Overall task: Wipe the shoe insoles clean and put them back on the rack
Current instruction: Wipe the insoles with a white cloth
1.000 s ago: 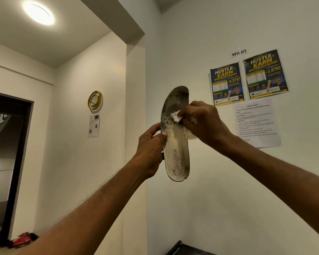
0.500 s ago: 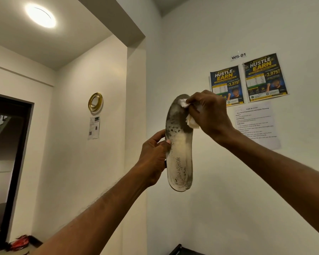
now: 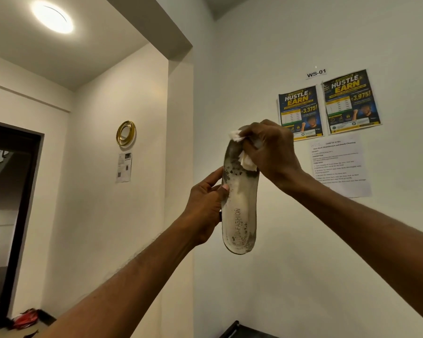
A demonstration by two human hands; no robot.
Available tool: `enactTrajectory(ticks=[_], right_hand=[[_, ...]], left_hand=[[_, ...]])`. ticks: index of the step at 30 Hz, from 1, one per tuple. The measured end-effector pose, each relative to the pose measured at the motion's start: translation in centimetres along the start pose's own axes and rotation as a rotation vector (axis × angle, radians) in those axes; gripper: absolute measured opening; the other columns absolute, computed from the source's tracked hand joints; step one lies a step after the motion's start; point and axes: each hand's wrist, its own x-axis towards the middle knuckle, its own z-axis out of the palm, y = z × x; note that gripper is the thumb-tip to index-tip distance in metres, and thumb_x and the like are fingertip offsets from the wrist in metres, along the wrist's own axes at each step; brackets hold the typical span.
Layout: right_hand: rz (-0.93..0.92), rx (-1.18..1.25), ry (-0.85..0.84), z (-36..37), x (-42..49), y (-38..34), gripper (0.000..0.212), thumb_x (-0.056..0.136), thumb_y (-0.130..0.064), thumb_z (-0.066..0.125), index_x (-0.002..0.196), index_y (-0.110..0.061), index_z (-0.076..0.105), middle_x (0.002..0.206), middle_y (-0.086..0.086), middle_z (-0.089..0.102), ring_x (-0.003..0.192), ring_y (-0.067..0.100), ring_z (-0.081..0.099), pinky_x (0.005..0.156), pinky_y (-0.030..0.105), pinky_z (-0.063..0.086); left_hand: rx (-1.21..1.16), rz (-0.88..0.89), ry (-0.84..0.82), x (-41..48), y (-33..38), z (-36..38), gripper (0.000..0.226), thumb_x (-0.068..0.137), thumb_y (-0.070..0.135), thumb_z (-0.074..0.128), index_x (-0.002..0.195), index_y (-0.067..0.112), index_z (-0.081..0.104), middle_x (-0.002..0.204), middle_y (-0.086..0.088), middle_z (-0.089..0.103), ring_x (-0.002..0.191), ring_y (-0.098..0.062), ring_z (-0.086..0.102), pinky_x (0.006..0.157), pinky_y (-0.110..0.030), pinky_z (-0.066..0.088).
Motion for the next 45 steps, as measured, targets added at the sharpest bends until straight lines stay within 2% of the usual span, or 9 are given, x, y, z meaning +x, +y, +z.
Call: enactTrajectory(ticks=[5, 10, 15, 20, 24, 28, 33, 36, 45], right_hand=[[-0.127, -0.015, -0.155, 0.7, -1.4, -1.0, 0.019, 0.081, -0.004, 0.078, 0.1, -0.004, 0.073, 0.101, 0.013, 0.071, 0.089, 0.022, 0.068, 0.076, 0.026, 0.057], [0.121, -0.02, 0.075, 0.0, 0.2, 0.8, 0.016, 0.084, -0.012, 0.077, 0.1, -0.01, 0.074, 0.096, 0.009, 0.072, 0.082, 0.01, 0.062, 0.07, 0.001, 0.038], [0.001, -0.013, -0.056, 0.3, -1.1, 0.5, 0.019, 0.085, -0.012, 0.077, 0.103, -0.009, 0.073, 0.097, 0.011, 0.071, 0.085, 0.016, 0.065, 0.073, 0.01, 0.044], [0.164, -0.028, 0.075, -0.5, 0.0, 2.3, 0.017, 0.083, -0.016, 0.078, 0.098, -0.011, 0.073, 0.093, 0.007, 0.072, 0.081, 0.01, 0.063, 0.067, 0.0, 0.038], [-0.003, 0.025, -0.087, 0.4, -1.2, 0.7, 0.019, 0.083, -0.008, 0.078, 0.101, -0.009, 0.074, 0.095, 0.01, 0.071, 0.082, 0.009, 0.059, 0.07, 0.006, 0.042], [0.097, 0.041, 0.042, 0.4, -0.3, 0.9, 0.015, 0.083, -0.012, 0.078, 0.098, -0.011, 0.074, 0.095, 0.006, 0.072, 0.082, 0.005, 0.06, 0.071, 0.001, 0.04], [-0.114, 0.12, -0.276, 1.7, -1.6, -0.8, 0.016, 0.081, -0.012, 0.08, 0.097, -0.01, 0.075, 0.099, 0.007, 0.073, 0.085, 0.016, 0.069, 0.075, 0.025, 0.058], [-0.002, 0.128, -0.15, 1.7, -1.2, -0.8, 0.018, 0.08, -0.013, 0.081, 0.097, -0.011, 0.076, 0.098, 0.006, 0.073, 0.084, 0.014, 0.067, 0.075, 0.027, 0.059], [-0.037, 0.123, -0.219, 2.4, -1.6, -2.2, 0.017, 0.081, -0.012, 0.08, 0.098, -0.01, 0.075, 0.099, 0.007, 0.074, 0.083, 0.014, 0.068, 0.075, 0.026, 0.059]], left_hand=[[0.01, -0.002, 0.007, 0.0, 0.0, -0.2, 0.045, 0.105, 0.007, 0.049, 0.139, 0.036, 0.059, 0.12, -0.008, 0.072, 0.115, -0.036, 0.064, 0.097, -0.062, 0.054], [0.026, 0.014, -0.032, -0.3, -0.1, -0.7, 0.044, 0.105, 0.007, 0.05, 0.134, 0.039, 0.061, 0.096, 0.0, 0.079, 0.093, -0.026, 0.071, 0.087, -0.06, 0.058], [0.022, 0.003, -0.011, 0.1, -0.4, -0.9, 0.044, 0.105, 0.007, 0.051, 0.138, 0.036, 0.06, 0.096, 0.001, 0.079, 0.093, -0.026, 0.071, 0.086, -0.059, 0.059], [0.025, 0.015, -0.036, -0.3, -0.3, -0.6, 0.043, 0.105, 0.009, 0.051, 0.136, 0.038, 0.061, 0.095, 0.0, 0.079, 0.085, -0.021, 0.072, 0.086, -0.063, 0.057], [0.011, 0.001, -0.014, 0.0, -0.4, -0.8, 0.045, 0.104, 0.007, 0.052, 0.138, 0.036, 0.06, 0.099, -0.004, 0.079, 0.089, -0.025, 0.071, 0.088, -0.061, 0.057], [-0.004, 0.006, -0.016, -0.1, -0.3, -0.8, 0.044, 0.104, 0.008, 0.053, 0.137, 0.036, 0.06, 0.096, 0.0, 0.079, 0.094, -0.026, 0.072, 0.087, -0.059, 0.059], [-0.046, -0.004, 0.038, 0.2, -0.2, -1.0, 0.046, 0.105, 0.003, 0.048, 0.124, 0.04, 0.066, 0.106, -0.006, 0.077, 0.104, -0.03, 0.069, 0.088, -0.051, 0.061], [-0.065, -0.003, 0.049, 0.1, -0.2, -0.9, 0.044, 0.105, 0.004, 0.049, 0.121, 0.041, 0.067, 0.111, -0.009, 0.076, 0.101, -0.029, 0.07, 0.082, -0.047, 0.062], [-0.117, 0.019, 0.098, 0.6, 0.3, -0.8, 0.046, 0.106, 0.004, 0.048, 0.135, 0.036, 0.063, 0.119, -0.007, 0.074, 0.112, -0.031, 0.069, 0.09, -0.049, 0.061]])
